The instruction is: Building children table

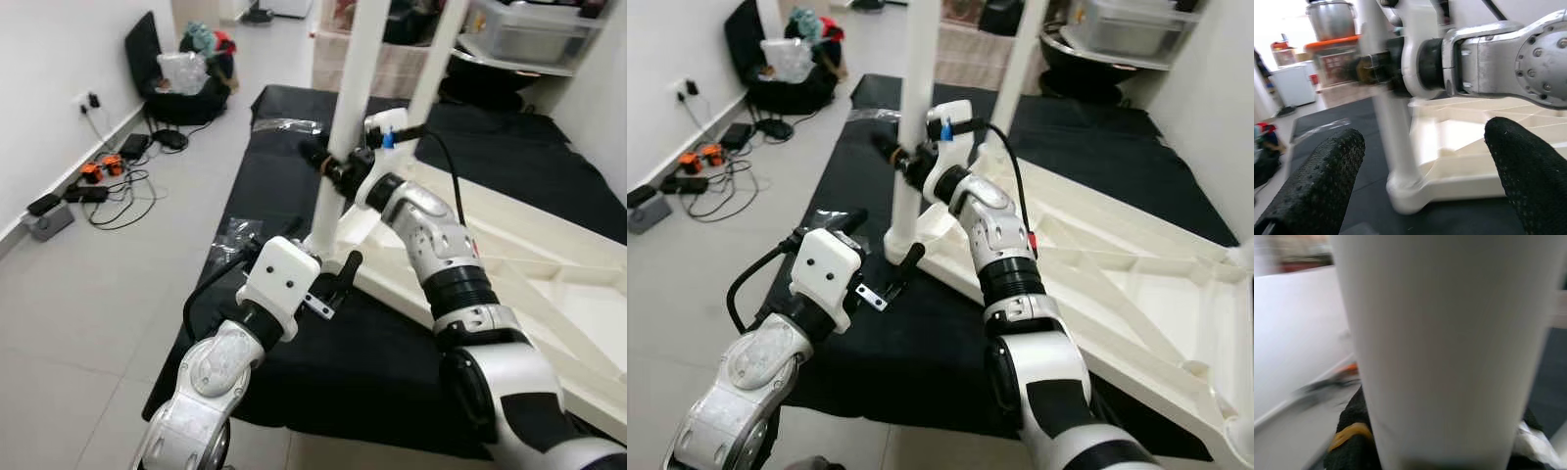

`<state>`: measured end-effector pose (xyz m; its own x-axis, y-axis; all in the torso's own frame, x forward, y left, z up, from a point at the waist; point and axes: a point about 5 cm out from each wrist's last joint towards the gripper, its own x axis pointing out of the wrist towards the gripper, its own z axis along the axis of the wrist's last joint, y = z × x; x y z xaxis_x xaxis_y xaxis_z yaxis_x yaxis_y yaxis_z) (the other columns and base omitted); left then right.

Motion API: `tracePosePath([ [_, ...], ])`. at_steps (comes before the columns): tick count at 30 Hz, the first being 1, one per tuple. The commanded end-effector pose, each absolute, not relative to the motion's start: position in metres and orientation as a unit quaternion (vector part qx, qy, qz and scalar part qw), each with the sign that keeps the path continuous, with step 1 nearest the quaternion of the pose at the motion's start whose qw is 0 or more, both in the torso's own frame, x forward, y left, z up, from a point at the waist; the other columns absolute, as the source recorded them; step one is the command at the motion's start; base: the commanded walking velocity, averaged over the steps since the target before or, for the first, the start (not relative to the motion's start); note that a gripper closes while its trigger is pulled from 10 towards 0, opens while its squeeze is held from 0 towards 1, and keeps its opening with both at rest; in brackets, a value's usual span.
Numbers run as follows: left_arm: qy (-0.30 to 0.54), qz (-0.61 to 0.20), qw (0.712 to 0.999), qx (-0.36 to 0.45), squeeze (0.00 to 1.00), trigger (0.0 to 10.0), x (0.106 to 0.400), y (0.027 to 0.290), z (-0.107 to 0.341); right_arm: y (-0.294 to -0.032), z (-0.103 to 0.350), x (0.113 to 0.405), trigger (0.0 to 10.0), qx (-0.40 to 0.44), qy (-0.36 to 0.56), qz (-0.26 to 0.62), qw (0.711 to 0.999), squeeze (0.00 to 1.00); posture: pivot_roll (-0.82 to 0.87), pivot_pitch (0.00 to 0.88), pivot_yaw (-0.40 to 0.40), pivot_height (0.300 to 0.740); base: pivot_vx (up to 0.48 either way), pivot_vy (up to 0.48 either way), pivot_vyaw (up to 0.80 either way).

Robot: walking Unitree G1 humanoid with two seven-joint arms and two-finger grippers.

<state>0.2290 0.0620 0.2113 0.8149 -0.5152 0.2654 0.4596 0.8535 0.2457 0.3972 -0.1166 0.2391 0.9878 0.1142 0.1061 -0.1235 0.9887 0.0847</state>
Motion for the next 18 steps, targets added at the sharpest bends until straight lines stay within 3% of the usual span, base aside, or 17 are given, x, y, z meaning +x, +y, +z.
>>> tracePosePath([
  [1,-0.161,-0.257,0.949,0.084,0.00,10.0,0.229,0.062,0.210,-0.158,0.205,0.391,0.0,0.044,0.016,-0.095,0.994,0.00,0.09,0.054,-0.096,0.740,0.000,0.000,0.00],
  [2,-0.163,-0.258,0.949,0.084,0.00,10.0,0.230,0.061,0.210,-0.162,0.203,0.380,0.0,0.046,0.011,-0.166,0.985,0.00,0.09,0.054,-0.097,0.740,0.000,0.000,0.00],
  [5,-0.164,-0.257,0.949,0.084,0.00,10.0,0.230,0.061,0.212,-0.153,0.204,0.367,0.0,0.067,0.006,-0.212,0.975,0.00,0.09,0.054,-0.096,0.740,0.000,0.000,0.00],
  [9,-0.164,-0.256,0.949,0.083,0.00,10.0,0.230,0.062,0.212,-0.145,0.201,0.363,0.0,0.074,0.015,-0.216,0.973,0.00,0.09,0.053,-0.099,0.740,0.000,0.000,0.00],
  [10,-0.163,-0.255,0.949,0.084,0.00,10.0,0.230,0.063,0.211,-0.128,0.199,0.365,10.0,0.098,0.027,-0.183,0.978,0.00,0.10,0.052,-0.101,0.740,0.000,0.000,0.00],
  [14,-0.160,-0.254,0.950,0.086,0.00,10.0,0.229,0.064,0.210,-0.103,0.203,0.369,10.0,0.130,0.020,-0.119,0.984,0.00,0.10,0.053,-0.100,0.740,0.000,0.000,0.00],
  [15,-0.159,-0.254,0.950,0.086,0.00,10.0,0.229,0.064,0.209,-0.096,0.210,0.371,10.0,0.129,0.000,-0.085,0.988,1.00,0.09,0.053,-0.099,0.740,0.000,0.000,0.00],
  [18,-0.159,-0.254,0.950,0.086,0.00,10.0,0.229,0.063,0.209,-0.091,0.221,0.372,10.0,0.124,-0.028,-0.054,0.990,1.00,0.09,0.051,-0.101,0.740,0.000,0.000,0.00],
])
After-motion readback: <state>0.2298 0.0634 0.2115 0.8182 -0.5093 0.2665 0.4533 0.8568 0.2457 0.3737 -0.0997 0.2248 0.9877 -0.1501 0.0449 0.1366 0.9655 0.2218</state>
